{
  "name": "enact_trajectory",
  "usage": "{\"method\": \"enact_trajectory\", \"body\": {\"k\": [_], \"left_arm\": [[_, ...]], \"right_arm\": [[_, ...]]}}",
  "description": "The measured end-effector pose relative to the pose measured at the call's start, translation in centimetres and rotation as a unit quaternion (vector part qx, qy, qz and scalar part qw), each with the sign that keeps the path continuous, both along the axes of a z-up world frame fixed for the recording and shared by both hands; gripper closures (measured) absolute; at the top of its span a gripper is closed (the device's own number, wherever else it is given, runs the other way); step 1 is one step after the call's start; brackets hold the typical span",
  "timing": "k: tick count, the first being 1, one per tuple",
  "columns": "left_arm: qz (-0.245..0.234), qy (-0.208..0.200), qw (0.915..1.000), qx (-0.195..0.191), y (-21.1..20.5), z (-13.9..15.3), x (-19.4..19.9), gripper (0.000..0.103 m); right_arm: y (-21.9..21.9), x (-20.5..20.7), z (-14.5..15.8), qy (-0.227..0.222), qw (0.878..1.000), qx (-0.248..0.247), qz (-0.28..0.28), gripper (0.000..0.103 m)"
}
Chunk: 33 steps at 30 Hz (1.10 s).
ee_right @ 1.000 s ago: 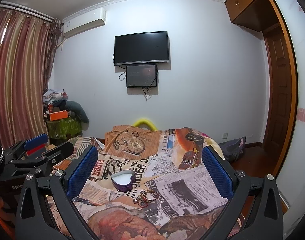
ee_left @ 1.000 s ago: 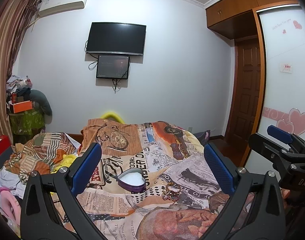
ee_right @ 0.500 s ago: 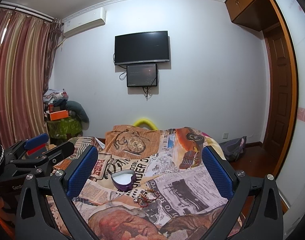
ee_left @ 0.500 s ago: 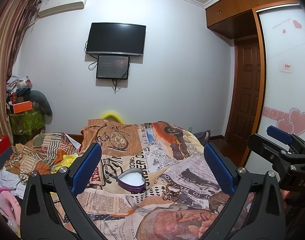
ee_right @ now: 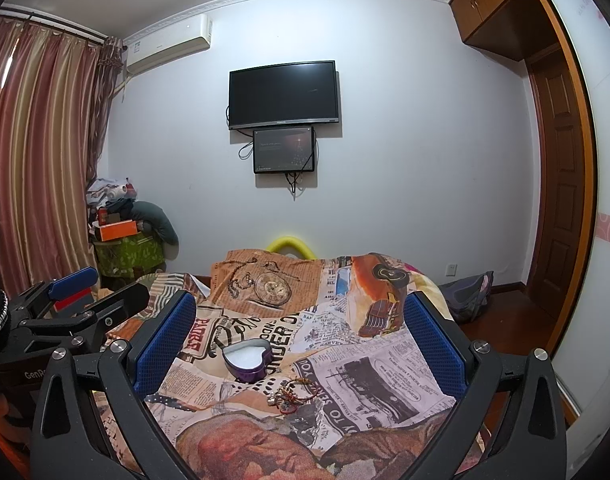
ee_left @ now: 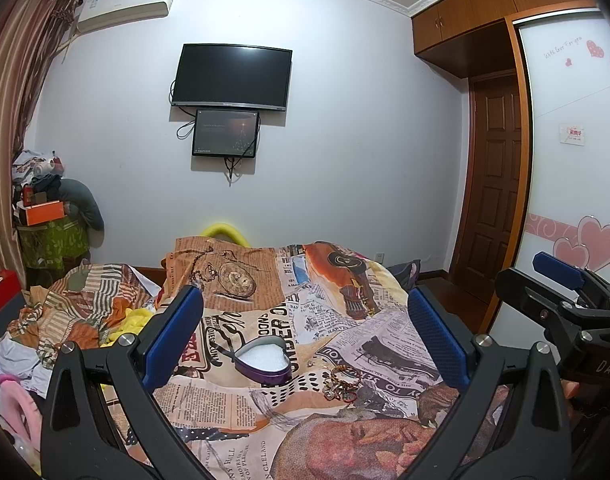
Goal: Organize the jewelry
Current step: 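Move both tools down toward the jewelry beside the purple heart tin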
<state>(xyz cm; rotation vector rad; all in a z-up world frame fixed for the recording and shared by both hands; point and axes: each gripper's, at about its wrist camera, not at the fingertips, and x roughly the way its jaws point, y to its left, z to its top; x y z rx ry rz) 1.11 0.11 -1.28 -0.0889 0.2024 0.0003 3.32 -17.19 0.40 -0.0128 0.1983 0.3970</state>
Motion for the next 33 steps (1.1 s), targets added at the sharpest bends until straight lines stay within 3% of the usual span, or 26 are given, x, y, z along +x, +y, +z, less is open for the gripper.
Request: {"method": "enact_trajectory", "body": {"k": [22, 33], "left_arm": [[0.002, 0.011, 0.9999, -0.002, 0.2, -0.9, 0.6, 0.0], [0.006, 0.067, 0.9976, -0.014, 1.3, -3.2, 4.4, 0.0]], "right_arm": [[0.1, 0.8, -0.7, 0.018, 1.0, -0.001, 0.0, 0.0], [0.2, 4.9, -3.8, 0.074, 0.997, -0.028, -0.02, 0.0]]}}
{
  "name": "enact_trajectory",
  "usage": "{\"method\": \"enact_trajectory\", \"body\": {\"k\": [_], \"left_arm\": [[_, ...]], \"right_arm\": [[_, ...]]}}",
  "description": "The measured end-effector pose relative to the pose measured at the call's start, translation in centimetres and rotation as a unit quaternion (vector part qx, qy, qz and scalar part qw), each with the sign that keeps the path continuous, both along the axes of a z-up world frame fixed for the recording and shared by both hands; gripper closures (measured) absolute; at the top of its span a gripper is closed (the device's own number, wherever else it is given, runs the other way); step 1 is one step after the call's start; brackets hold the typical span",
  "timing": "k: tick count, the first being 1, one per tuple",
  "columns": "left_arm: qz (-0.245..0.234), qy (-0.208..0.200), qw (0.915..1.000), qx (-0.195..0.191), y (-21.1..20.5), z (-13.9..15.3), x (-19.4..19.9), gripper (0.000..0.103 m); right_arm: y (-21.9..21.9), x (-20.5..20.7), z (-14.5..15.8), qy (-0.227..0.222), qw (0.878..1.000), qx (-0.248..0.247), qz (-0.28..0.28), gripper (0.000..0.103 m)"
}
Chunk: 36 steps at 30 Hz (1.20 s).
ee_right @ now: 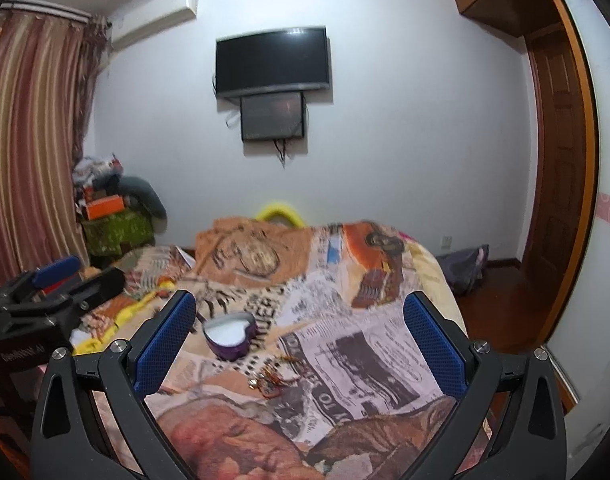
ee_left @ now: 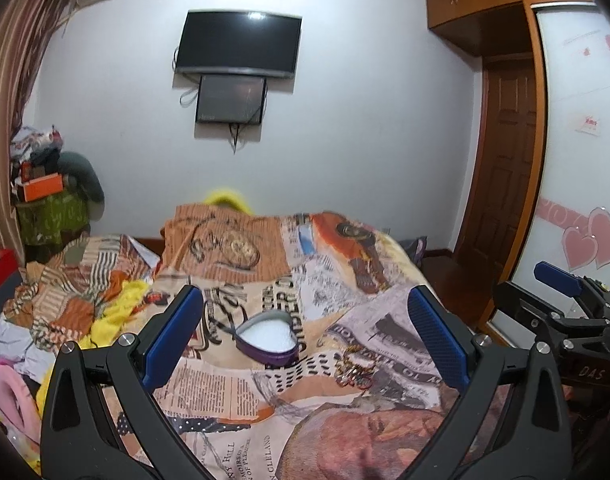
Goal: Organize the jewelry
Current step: 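Move both tools down toward the jewelry beside the purple heart tin, then grasp the gold-and-red beaded bracelet with the right tool while the left tool grasps a silver charm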
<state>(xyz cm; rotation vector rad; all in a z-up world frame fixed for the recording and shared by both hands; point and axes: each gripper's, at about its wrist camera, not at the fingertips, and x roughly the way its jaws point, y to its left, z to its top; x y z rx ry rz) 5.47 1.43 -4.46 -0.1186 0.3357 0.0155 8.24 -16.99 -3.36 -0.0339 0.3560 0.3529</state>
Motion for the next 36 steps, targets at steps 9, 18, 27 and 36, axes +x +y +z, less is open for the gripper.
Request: {"method": "enact_trajectory", "body": {"k": [9, 18, 27, 36], "left_arm": [[0.007, 0.105, 0.9945, 0.003, 1.7, -5.0, 5.8, 0.007], [-0.033, 0.204, 0.9783, -0.015, 1.5, -10.4, 11.3, 0.022], [-0.104, 0.261, 0.9576, -0.062, 1.2, -12.7, 16.3, 0.059], [-0.148, 0.293, 0.9409, -0.085, 0.1, -13.7, 19.6, 0.073]], "right_arm": [[-0.6, 5.0, -4.8, 0.085, 0.996, -0.038, -0.012, 0.0], [-0.8, 9.0, -7.8, 0.15, 0.987, -0.059, 0.019, 0.012], [-0.1, 13.5, -9.9, 0.214, 0.971, -0.059, 0.091, 0.037], [1.8, 16.0, -11.8, 0.268, 0.947, -0.084, 0.155, 0.062]]}}
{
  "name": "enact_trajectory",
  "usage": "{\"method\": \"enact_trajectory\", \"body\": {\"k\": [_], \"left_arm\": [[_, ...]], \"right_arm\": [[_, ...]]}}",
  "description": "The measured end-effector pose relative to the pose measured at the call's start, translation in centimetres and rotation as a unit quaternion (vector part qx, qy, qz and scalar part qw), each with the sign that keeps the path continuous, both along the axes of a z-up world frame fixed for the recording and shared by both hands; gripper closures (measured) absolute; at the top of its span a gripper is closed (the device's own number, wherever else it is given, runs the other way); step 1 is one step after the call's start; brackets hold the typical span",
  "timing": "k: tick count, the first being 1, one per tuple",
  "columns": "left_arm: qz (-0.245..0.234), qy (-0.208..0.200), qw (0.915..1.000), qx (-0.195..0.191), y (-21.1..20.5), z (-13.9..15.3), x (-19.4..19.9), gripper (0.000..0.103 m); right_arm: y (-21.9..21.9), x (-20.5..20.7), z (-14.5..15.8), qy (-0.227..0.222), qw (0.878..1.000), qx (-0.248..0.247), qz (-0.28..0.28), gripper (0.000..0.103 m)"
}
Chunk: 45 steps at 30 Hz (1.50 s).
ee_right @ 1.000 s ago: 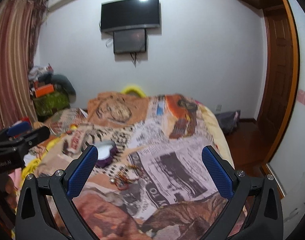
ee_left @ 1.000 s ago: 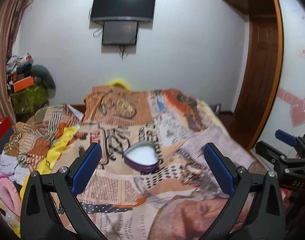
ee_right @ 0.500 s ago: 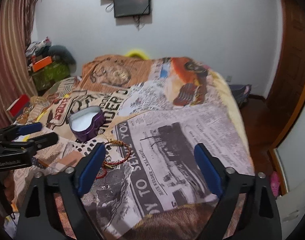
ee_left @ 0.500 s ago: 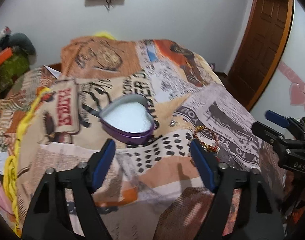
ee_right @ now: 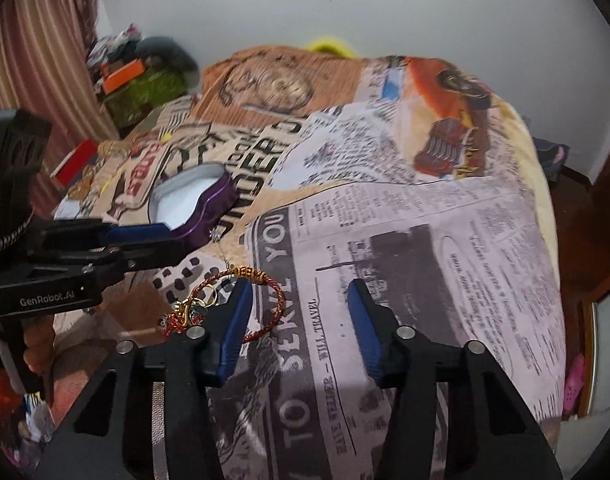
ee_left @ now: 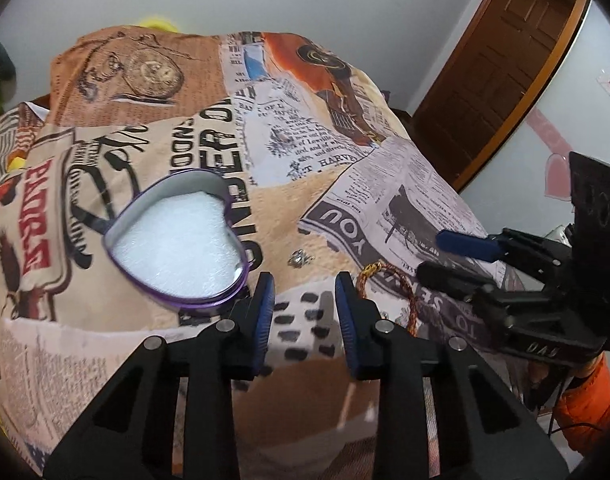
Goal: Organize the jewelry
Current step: 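Grasp the gold-and-red beaded bracelet with the right tool while the left tool grasps a silver charm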
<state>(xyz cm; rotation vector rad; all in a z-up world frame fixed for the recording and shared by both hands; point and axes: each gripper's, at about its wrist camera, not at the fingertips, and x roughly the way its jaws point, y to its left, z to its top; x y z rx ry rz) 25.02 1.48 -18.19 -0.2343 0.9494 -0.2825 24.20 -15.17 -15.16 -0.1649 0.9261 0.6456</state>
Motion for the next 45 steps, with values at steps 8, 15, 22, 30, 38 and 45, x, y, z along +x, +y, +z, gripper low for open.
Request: {"method": "enact_trajectory", "body": {"k": [8, 15, 22, 30, 38, 45], "left_arm": [[0.012, 0.009, 0.9999, 0.001, 0.0, -0.6, 2.1, 0.074], [0.015, 0.045, 0.9986, -0.024, 0.4, -1.9, 3.7, 0.074], [0.011, 0.055, 0.9974, -0.045, 0.5, -2.6, 4.1, 0.074], [0.003, 0.036, 0.9988, -0.033, 0.1, -2.1, 3.7, 0.094], [-0.028, 0.005, 0.9996, 0.0, -1.5, -0.8, 2.5, 0.094], [-0.028, -0.009, 0.9996, -0.004, -1.8, 0.0, 1.6, 0.094]], "right_arm": [[0.6, 0.7, -0.9, 0.02, 0.999, -0.011, 0.033, 0.073], [1.1, 1.0, -1.6, 0.027, 0.998, -0.02, 0.048, 0.077], [1.6, 1.3, -1.9, 0.027, 0.998, -0.028, 0.054, 0.087], [1.9, 1.5, -2.1, 0.025, 0.998, -0.021, 0.055, 0.097], [1.9, 1.3, -2.0, 0.025, 0.998, -0.012, 0.048, 0.098], [2.1, 1.2, -2.0, 0.02, 0.998, -0.024, 0.05, 0.099]]}}
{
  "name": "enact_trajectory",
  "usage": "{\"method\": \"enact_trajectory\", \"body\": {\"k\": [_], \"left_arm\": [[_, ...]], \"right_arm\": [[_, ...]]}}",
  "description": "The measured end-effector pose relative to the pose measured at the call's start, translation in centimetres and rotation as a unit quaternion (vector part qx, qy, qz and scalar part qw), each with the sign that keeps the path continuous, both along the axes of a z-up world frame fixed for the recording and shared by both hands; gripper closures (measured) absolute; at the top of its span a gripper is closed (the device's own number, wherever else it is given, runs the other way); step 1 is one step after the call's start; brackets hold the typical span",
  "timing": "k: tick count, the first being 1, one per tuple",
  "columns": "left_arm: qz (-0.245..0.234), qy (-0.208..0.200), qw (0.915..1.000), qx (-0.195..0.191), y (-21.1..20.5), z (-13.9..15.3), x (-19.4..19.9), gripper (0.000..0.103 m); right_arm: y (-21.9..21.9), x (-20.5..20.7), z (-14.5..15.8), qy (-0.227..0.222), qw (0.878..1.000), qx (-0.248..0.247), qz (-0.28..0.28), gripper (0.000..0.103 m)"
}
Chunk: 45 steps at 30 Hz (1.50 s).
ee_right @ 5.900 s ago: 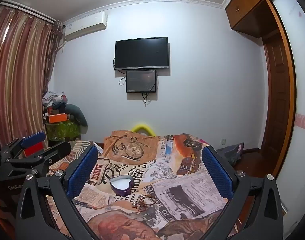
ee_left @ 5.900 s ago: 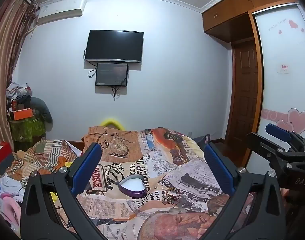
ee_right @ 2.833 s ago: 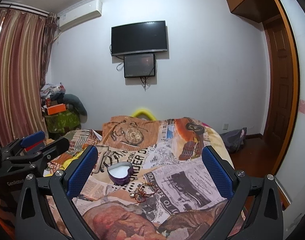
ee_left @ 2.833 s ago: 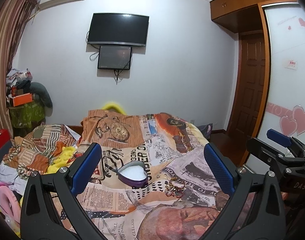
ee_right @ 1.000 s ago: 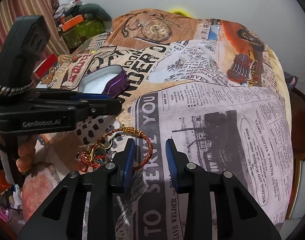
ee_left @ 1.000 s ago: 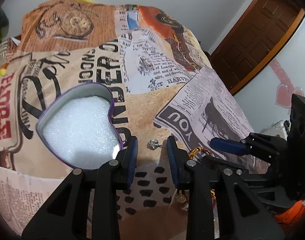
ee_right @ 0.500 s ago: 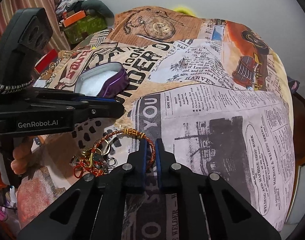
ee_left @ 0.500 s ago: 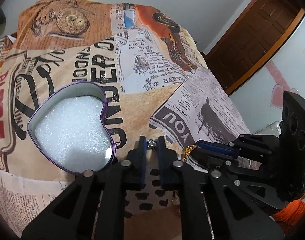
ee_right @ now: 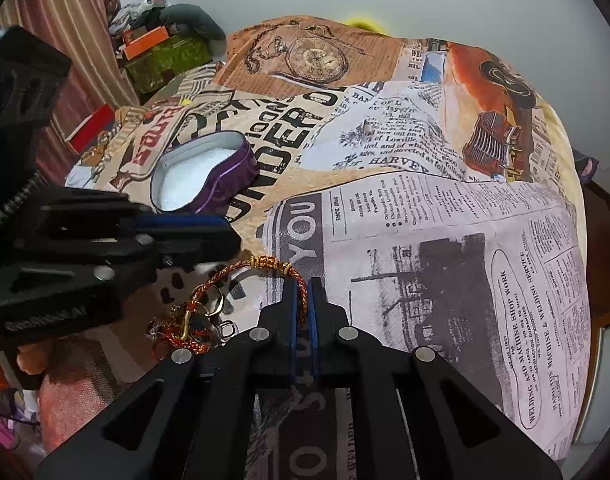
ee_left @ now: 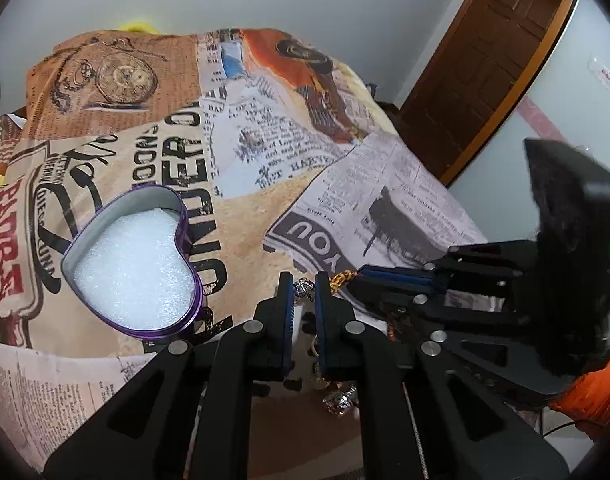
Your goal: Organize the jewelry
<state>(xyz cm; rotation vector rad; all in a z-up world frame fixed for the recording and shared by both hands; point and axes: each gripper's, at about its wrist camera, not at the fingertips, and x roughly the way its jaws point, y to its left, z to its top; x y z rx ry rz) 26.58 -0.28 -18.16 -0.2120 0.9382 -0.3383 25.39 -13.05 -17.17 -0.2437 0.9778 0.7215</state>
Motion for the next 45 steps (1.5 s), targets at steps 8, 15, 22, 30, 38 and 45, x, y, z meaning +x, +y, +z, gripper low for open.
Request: {"method": "enact_trajectory", "body": {"k": [8, 15, 22, 30, 38, 45], "left_arm": [[-0.03, -0.014, 0.9992, -0.022, -1.1, 1.8, -1.2, 0.094], [-0.021, -0.019, 0.9995, -0.013, -1.3, 2.4, -2.2, 0.094], [0.01, -0.036, 0.9993, -0.002, 0.2, 3.5, -3.3, 0.094], [0.035, -0.049, 0.9981, 0.015, 1.7, 4.2, -4.3, 0.094], [0.043, -0.044, 0.9979, 0.021, 2.8, 3.5, -4.8, 0.094], [0.054, -0.035, 0.9977, 0.021, 3.6, 2.6, -4.4, 0.094]], "right_arm": [[0.0, -0.3, 0.3, -0.002, 1.0, 0.001, 0.0, 0.099], [-0.7, -0.7, 1.9, -0.015, 0.999, 0.028, -0.014, 0.099], [-1.0, -1.6, 3.6, -0.034, 0.999, 0.037, -0.02, 0.099], [-0.7, -1.7, 3.0, -0.043, 0.999, -0.007, -0.015, 0.099], [-1.6, 0.6, 0.3, -0.004, 0.999, -0.039, -0.036, 0.08], [-0.9, 1.8, -0.3, 0.013, 1.0, -0.017, -0.016, 0.08]]}}
